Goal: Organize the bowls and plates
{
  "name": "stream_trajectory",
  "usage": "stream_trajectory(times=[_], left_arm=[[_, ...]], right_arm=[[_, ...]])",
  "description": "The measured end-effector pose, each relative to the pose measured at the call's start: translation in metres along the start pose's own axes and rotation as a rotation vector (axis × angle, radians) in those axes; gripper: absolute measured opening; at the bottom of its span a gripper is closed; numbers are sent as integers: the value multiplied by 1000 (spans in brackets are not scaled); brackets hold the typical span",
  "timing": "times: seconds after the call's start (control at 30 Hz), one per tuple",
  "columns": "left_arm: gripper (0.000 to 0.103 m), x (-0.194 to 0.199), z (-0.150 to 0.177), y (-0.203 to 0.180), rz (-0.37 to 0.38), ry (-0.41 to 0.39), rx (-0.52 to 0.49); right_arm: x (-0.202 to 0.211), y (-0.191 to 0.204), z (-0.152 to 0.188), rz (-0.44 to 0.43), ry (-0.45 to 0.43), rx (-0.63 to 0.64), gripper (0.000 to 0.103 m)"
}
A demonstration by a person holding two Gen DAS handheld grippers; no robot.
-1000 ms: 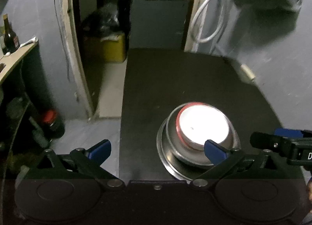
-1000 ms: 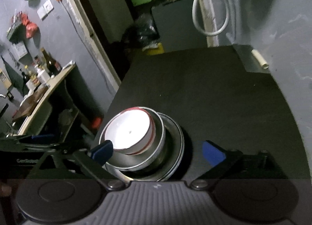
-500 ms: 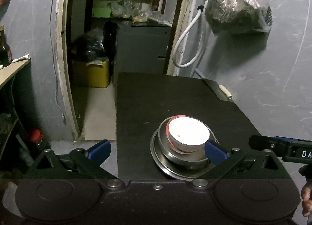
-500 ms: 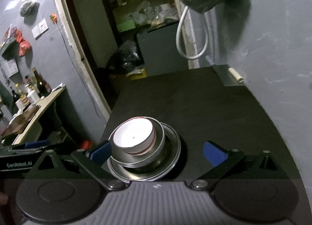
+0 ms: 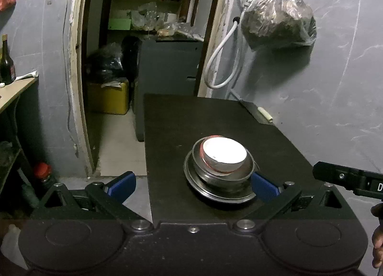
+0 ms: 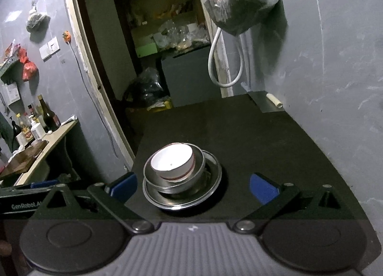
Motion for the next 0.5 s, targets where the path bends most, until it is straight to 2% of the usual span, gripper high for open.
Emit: stream_trajectory(times=[0.27,0.5], left_arm=[[102,22,5,4,18,-28,-3],[102,47,21,8,3,-56,1]], right_arm=[[22,9,7,22,-27,20,103],[44,11,24,43,-45,13,103]])
Point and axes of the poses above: each gripper's, at about its wrist camera, not at the fingertips, and x roughly against the way its jaws point, y to its left, z to its underside, the point moved 7 cm from there along -x, roughly the way its jaws point, and after that the axes turned 1 degree about -y, right-handed, at the moved point
